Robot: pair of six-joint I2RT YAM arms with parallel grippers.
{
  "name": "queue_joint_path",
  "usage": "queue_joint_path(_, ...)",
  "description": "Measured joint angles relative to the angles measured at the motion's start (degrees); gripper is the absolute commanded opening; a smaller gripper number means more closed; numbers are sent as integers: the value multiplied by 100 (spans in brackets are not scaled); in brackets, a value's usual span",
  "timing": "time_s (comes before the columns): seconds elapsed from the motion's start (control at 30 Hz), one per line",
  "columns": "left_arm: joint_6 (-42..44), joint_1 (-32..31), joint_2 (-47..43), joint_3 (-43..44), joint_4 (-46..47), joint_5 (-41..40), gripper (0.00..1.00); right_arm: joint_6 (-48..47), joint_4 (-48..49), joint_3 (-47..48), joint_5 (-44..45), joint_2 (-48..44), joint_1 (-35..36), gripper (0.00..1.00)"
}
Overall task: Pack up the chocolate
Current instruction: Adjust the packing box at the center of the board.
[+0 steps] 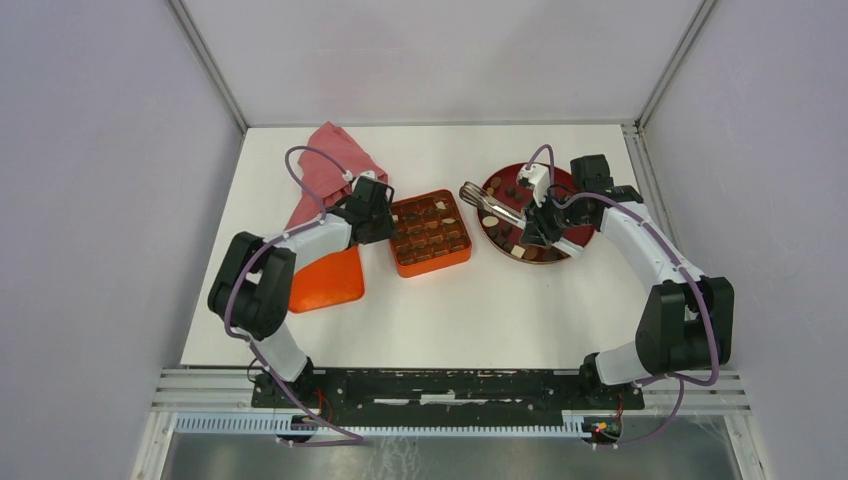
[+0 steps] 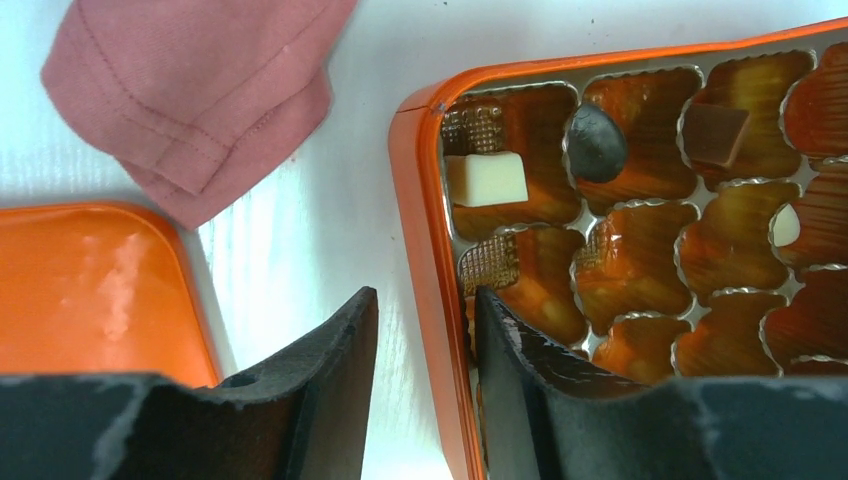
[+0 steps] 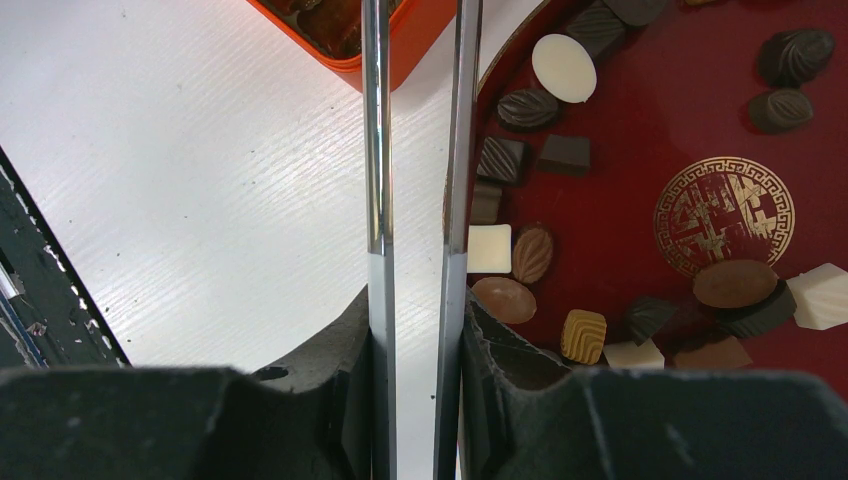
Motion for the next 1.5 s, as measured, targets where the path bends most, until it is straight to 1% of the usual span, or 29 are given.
queue_joint_path(0.1, 0, -13, 142, 63, 37, 4, 34, 0, 0, 0, 2, 0, 0, 0)
queue_joint_path(0.2, 7, -42, 157, 151, 35, 2, 14, 0, -2, 0, 2, 0, 0, 0)
queue_joint_path(0.27, 46, -57, 168, 203, 31, -15, 5, 0, -2, 0, 2, 0, 0, 0)
queue_joint_path(0.3, 68, -72, 188, 219, 33, -33, 2, 0, -4, 0, 2, 0, 0, 0)
queue_joint_path(0.43, 201, -125, 214, 247, 31, -85, 2, -2, -11, 2, 2, 0, 0, 0)
queue_joint_path(0.6, 269, -356, 122, 179, 35, -463, 2, -9, -144, 155, -26, 0, 0, 0)
queue_joint_path(0.7, 286, -584, -232, -20, 33, -826, 2, -46, -221, 339, -153, 0, 0, 0)
queue_joint_path(0.9, 442, -1134, -1263, -404, 94, -1792, 2, -240, -385, 710, -518, -57, -4, 0)
queue_joint_path(1.07, 496, -1322, -1648, -490, 173, -2175, 2, -647, -691, 772, -870, -168, -2, 0)
queue_joint_path(1.17, 492, -1318, -1582, -483, 125, -2249, 2, -966, -887, 767, -883, -247, 57, 0)
queue_joint_path(1.23, 470, -1311, -1377, -385, -7, -2262, 2, -1158, -909, 693, -752, -323, 205, 0)
queue_joint_path(1.37, 291, -1283, -660, -76, -275, -2151, 2, -1335, -861, 319, -243, -461, 719, 0)
queue_joint_path(1.5, 70, -1217, -310, 22, -404, -1810, 2, -1327, -822, 72, 249, -433, 1056, 0)
